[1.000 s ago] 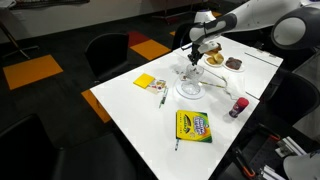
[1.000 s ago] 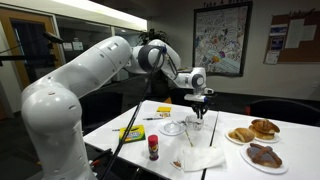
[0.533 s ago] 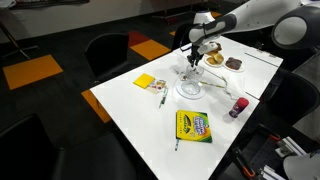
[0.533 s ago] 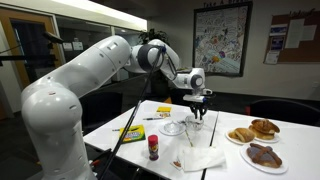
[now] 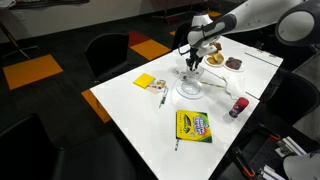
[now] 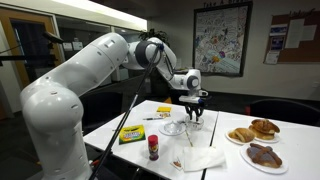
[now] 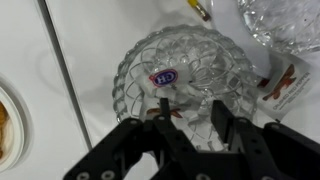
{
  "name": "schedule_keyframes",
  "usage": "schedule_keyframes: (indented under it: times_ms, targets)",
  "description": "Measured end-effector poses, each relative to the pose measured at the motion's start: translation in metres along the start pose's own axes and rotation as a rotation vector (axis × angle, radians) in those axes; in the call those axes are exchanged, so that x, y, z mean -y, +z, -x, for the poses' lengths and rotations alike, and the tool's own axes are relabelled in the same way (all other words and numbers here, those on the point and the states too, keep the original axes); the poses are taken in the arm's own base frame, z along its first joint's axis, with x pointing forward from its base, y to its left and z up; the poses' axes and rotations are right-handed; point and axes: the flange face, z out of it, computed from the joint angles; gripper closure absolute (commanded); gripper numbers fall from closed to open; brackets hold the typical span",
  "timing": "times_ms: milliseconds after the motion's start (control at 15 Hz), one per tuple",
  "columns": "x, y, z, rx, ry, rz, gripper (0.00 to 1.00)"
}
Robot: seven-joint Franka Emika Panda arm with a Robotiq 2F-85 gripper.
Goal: Take the small pieces out of the glass box and put them on the table
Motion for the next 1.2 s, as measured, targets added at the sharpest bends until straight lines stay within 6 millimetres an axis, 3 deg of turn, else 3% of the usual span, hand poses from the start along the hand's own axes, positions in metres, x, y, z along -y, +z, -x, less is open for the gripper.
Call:
schedule_keyframes:
  times_ms: [200, 467, 533, 667, 1200]
  targets:
    - [-0.001, 0.01, 0.006, 0.015, 0.026, 0.003, 0.05]
    - [-0.012, 0.021, 0.009, -0.015, 0.076, 0.036, 0.08]
    - [-0.016, 0.023, 0.008, -0.028, 0.087, 0.048, 0.3]
    - [-0.021, 0.025, 0.008, -0.054, 0.11, 0.064, 0.35]
    - [-0.028, 0.034, 0.01, -0.086, 0.149, 0.088, 0.92]
